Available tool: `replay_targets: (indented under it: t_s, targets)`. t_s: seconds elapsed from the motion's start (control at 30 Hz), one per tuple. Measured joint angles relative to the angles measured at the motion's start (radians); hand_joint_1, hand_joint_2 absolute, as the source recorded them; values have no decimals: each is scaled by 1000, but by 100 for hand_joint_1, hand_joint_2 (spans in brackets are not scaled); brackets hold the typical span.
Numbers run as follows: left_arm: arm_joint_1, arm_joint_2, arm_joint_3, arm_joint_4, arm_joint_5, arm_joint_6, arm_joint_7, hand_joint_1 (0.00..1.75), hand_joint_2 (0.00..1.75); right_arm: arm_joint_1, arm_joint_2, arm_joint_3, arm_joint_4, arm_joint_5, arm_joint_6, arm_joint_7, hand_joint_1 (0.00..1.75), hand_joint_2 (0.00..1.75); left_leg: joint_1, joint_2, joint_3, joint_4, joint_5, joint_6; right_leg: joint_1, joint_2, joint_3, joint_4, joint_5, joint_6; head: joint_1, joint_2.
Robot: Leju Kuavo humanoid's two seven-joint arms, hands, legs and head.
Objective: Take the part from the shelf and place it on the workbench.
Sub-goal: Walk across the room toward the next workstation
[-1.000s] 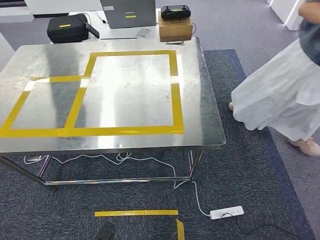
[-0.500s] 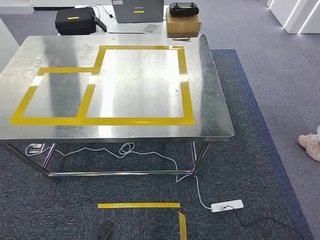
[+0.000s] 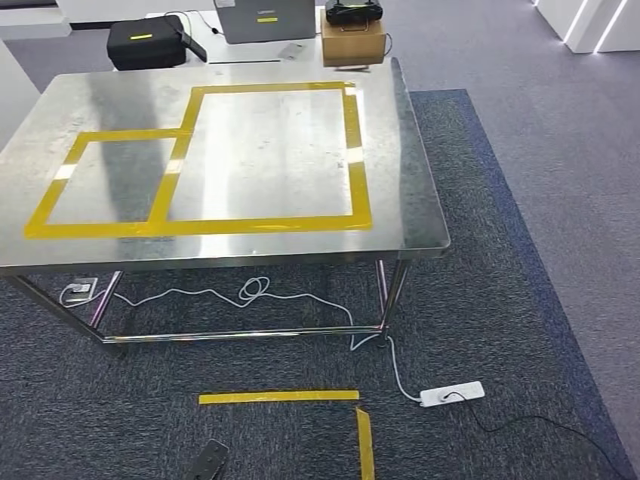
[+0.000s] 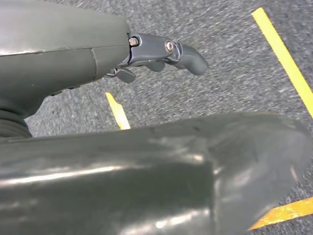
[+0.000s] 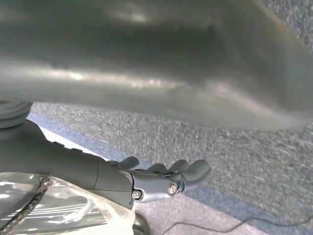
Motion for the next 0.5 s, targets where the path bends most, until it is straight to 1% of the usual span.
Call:
replay_targets:
  t_s: [0.03, 0.07, 0.1, 0.13, 0.17, 0.23, 0.27, 0.3, 0.33, 0.4, 0.43, 0.47, 0.5]
  targets:
    - [0, 0, 1, 0, 0, 0, 0, 0, 0, 0, 0, 0, 0, 0, 0, 0, 0, 0, 1, 0, 37, -52, 31, 1, 0, 0, -7, 5, 3, 2, 0, 0]
    - [0, 0, 1, 0, 0, 0, 0, 0, 0, 0, 0, 0, 0, 0, 0, 0, 0, 0, 2, 0, 82, -127, 62, 4, 0, 0, -13, 9, 5, 4, 0, 0]
    - [-1, 1, 2, 0, 0, 0, 0, 0, 0, 0, 0, 0, 0, 0, 0, 0, 0, 0, 1, -1, 121, -198, 82, 9, 1, 1, -20, 14, 7, 8, 0, 0]
    - [-1, 1, 3, 0, 0, 0, 0, 0, 0, -1, 0, 0, 0, 0, 0, 0, 0, 0, 0, -1, 147, -249, 93, 13, 2, 1, -25, 17, 11, 14, 0, 0]
    - [-1, 1, 3, 0, 0, 0, -1, 0, 0, -1, 0, 0, 0, 0, 0, -1, 0, 0, -3, -2, 158, -276, 95, 18, 2, 1, -30, 19, 16, 20, 1, 0]
    - [0, 1, 4, 0, 2, 0, -2, 0, 0, -1, 0, 0, 0, 0, 0, -1, 0, 0, -5, -1, 153, -286, 100, 28, 1, 1, -36, 19, 26, 36, 1, 0]
    - [1, 1, 4, 0, 2, 0, -3, 0, 0, -1, 0, 0, 0, 0, 0, -1, 0, 0, -4, 0, 149, -289, 107, 35, -1, 2, -42, 23, 21, 42, 1, 0]
    - [0, 0, 4, 0, 2, 0, -3, 0, 0, 0, 0, 0, 0, 0, 0, -1, 0, 0, -3, 2, 144, -292, 114, 44, -1, 3, -52, 41, 2, 46, 3, 0]
    - [-1, 0, 4, 0, 3, 1, -4, 0, 0, 0, 0, 0, 0, 0, 0, -1, 0, 0, -2, 4, 136, -296, 123, 53, -2, 4, -68, 78, -30, 50, 4, 0]
    - [-2, -1, 4, 0, 3, 0, -5, 0, 0, -1, 0, 0, 1, 1, 0, -1, 0, 0, -4, 5, 117, -294, 137, 61, -3, 6, -113, 203, -114, 55, 6, 0]
    - [-1, -2, 4, 0, 3, 0, -5, 0, 0, 0, 0, 0, 1, 1, 0, -1, 0, 0, -6, 5, 106, -293, 144, 62, -3, 6, -130, 262, -140, 57, 5, 0]
    - [-1, -2, 4, 0, 3, 0, -6, 0, 0, 0, 0, 0, 1, 1, 0, -1, 0, 0, -8, 6, 95, -291, 151, 63, -3, 6, -134, 296, -145, 58, 5, 0]
    - [0, -2, 4, 0, 3, 0, -6, 0, 0, 1, 0, 0, 1, 1, 0, 0, 0, 0, -10, 6, 85, -288, 157, 62, -3, 6, -120, 295, -130, 58, 5, 0]
